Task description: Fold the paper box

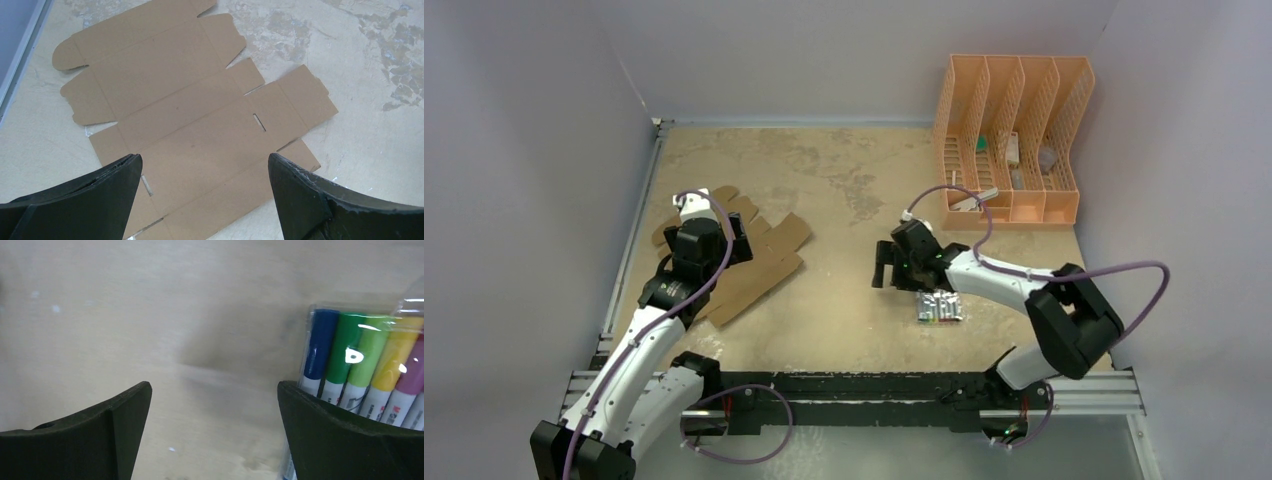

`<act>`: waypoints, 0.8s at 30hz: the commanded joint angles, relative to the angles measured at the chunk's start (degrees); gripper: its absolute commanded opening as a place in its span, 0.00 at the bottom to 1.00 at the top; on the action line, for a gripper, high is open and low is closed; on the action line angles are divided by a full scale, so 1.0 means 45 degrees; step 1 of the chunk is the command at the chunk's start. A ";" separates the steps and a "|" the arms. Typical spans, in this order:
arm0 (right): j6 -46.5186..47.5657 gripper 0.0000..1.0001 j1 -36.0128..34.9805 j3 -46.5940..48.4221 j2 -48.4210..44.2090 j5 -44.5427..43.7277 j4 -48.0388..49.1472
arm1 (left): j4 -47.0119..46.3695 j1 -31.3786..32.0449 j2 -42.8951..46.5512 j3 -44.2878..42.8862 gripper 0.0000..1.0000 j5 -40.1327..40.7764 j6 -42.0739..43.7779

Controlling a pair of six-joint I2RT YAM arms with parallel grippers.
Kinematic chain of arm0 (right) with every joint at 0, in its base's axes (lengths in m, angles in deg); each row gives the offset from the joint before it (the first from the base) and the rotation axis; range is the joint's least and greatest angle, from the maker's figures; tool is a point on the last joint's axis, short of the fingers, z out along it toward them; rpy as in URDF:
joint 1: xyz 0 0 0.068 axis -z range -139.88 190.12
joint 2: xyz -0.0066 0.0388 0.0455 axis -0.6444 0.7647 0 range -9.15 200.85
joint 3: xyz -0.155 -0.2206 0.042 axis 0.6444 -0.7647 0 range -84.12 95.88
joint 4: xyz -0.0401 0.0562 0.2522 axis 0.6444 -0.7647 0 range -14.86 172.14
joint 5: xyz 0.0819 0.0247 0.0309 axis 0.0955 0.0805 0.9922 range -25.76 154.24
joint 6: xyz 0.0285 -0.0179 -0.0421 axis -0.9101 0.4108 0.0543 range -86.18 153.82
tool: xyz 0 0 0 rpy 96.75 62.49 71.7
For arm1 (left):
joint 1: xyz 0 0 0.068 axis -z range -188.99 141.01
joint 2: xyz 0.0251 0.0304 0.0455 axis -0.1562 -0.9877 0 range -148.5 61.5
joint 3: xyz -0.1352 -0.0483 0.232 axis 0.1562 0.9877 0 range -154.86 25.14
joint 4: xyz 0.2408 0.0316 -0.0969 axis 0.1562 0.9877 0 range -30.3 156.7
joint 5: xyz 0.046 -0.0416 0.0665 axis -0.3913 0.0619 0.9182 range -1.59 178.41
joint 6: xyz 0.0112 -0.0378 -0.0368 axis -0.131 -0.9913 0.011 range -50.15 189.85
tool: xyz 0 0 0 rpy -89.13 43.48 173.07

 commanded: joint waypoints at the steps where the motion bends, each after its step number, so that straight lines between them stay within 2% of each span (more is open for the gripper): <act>1: -0.0081 0.99 0.1441 -0.1185 -0.1591 -0.1799 -0.2241 | -0.0222 0.0061 0.0065 -0.0566 0.97 0.0200 -0.0064; 8: 0.0454 0.99 0.4640 -0.2318 -0.4066 -0.2732 -0.2992 | -0.0178 0.0067 0.0055 -0.0585 0.97 0.0205 -0.0064; 13: -0.0342 0.99 0.6244 -0.2583 -0.4287 -0.3007 -0.3498 | -0.0127 0.0070 0.0094 -0.0611 0.97 0.0257 -0.0146; 18: -0.0535 0.99 0.6466 -0.2423 -0.4895 -0.3388 -0.3763 | -0.0122 0.0068 0.0003 -0.0605 0.97 0.0344 -0.0367; 21: 0.0685 0.99 0.6451 -0.2014 -0.5234 -0.2965 -0.3275 | -0.0144 0.0053 -0.0304 -0.0605 0.97 0.0711 -0.0814; 24: 0.1911 0.99 0.6416 -0.1732 -0.5711 -0.1109 -0.2118 | -0.0313 0.0051 -0.1100 -0.0678 0.99 0.1567 -0.1529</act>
